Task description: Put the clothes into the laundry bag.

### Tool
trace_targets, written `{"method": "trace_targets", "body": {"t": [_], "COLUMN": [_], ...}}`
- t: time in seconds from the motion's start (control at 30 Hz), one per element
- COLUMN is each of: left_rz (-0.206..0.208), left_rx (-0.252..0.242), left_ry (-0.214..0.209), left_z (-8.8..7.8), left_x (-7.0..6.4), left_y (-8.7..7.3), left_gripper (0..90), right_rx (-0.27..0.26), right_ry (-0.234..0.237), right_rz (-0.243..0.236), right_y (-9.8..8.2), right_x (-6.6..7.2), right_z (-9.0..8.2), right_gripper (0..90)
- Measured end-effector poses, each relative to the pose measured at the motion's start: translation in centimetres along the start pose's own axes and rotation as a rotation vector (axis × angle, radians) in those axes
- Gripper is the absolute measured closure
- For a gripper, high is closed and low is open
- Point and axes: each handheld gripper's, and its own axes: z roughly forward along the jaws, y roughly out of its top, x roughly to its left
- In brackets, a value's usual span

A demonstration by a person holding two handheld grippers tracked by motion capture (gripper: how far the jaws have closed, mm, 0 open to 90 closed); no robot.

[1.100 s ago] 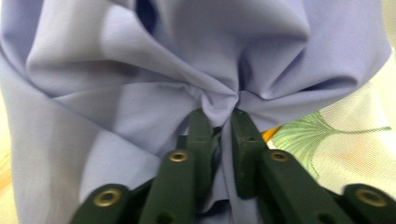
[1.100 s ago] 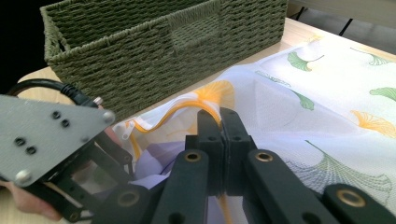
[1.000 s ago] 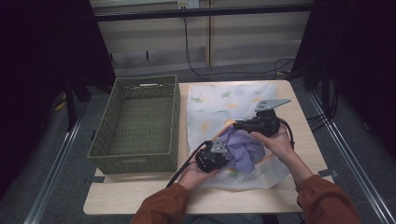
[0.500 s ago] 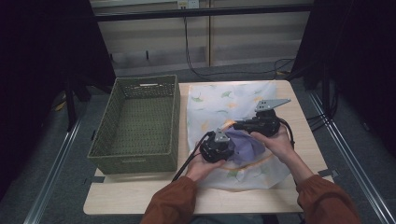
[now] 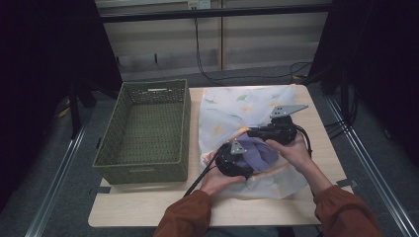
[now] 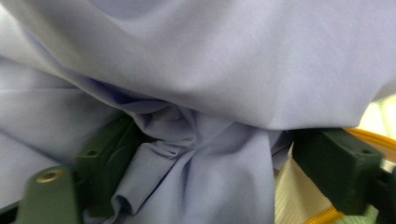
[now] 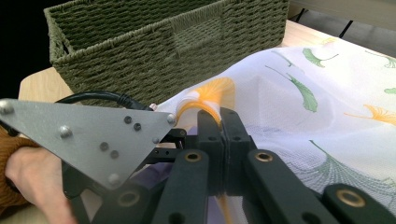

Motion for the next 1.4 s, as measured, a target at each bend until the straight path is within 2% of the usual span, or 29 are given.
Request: {"method": "trace_targets", "body": {"t": [0.03, 0.07, 0.17, 0.27, 0.3, 0.37, 0.43, 0.47, 0.53, 0.67, 0.7, 0.77, 0.87, 0.9, 0.93, 0.97, 1.03, 1.07, 1.23, 1.4], "left_rz": [0.011, 0.012, 0.016, 0.025, 0.005, -0.005, -0.007, -0.017, -0.02, -0.032, -0.029, -0.05, -0.058, -0.076, -0.067, -0.083, -0.092, -0.084, -0.11, -0.134], "left_rx": [0.003, -0.002, 0.003, -0.002, -0.013, 0.005, 0.01, -0.006, 0.002, -0.034, -0.031, -0.044, -0.058, -0.073, -0.071, -0.08, -0.09, -0.089, -0.122, -0.151], "left_ry": [0.014, 0.046, 0.084, 0.1, 0.098, 0.115, 0.112, 0.105, 0.107, 0.094, 0.101, 0.1, 0.098, 0.096, 0.101, 0.095, 0.09, 0.094, 0.09, 0.113], "left_z": [0.1, 0.1, -0.1, -0.1, 0.0, -0.1, -0.2, -0.2, -0.3, -0.5, -0.7, -0.8, -1.0, -1.0, -1.1, -1.0, -1.1, -1.1, -1.3, -1.3], "left_x": [-0.1, -0.2, -0.1, 0.2, 0.2, 0.1, 0.2, 0.2, 0.3, 0.3, 0.4, 0.5, 0.9, 0.9, 1.0, 1.1, 1.2, 1.3, 1.8, 2.1], "left_y": [-0.1, -0.1, 0.0, 0.1, 0.1, 0.3, 0.3, 0.3, 0.4, 0.6, 0.7, 0.9, 1.2, 1.2, 1.3, 1.4, 1.5, 1.6, 2.3, 2.8], "left_gripper": [22.5, 26.6, 40.8, 57.2, 62.1, 70.5, 75.7, 76.8, 78.6, 79.4, 79.6, 79.9, 79.9, 79.9, 79.9, 79.9, 79.9, 79.9, 79.9, 79.9], "right_rx": [0.0, 0.0, 0.006, 0.011, 0.012, 0.013, 0.016, 0.017, 0.023, 0.023, 0.024, 0.021, 0.014, 0.016, 0.012, 0.013, 0.01, 0.007, 0.007, 0.012], "right_ry": [-0.001, -0.001, -0.002, -0.001, 0.0, 0.0, 0.001, 0.0, -0.007, 0.0, -0.003, -0.002, 0.0, -0.003, -0.001, -0.002, 0.002, 0.005, 0.008, 0.014], "right_rz": [0.0, -0.001, 0.001, 0.0, -0.001, -0.001, 0.001, 0.003, 0.001, -0.002, -0.003, 0.002, 0.002, 0.0, 0.001, 0.002, -0.002, -0.002, -0.002, -0.004], "right_y": [0.0, 0.0, -0.1, -0.2, -0.2, -0.2, -0.3, -0.3, -0.3, -0.3, -0.3, -0.2, -0.2, -0.1, -0.1, 0.0, 0.0, 0.0, 0.1, 0.0], "right_x": [0.0, 0.0, 0.0, 0.0, 0.0, 0.0, 0.0, 0.0, 0.1, 0.1, 0.1, 0.1, 0.1, 0.1, 0.2, 0.2, 0.3, 0.3, 0.3, 0.4], "right_z": [0.0, 0.0, 0.0, 0.1, 0.1, 0.1, 0.2, 0.2, 0.2, 0.3, 0.2, 0.1, 0.0, 0.0, -0.1, -0.1, -0.1, -0.1, -0.2, -0.1], "right_gripper": [89.7, 89.7, 89.7, 89.7, 89.7, 89.7, 89.7, 89.7, 89.7, 89.7, 89.7, 89.7, 89.7, 89.7, 89.7, 89.7, 89.7, 89.7, 89.7, 89.7]}}
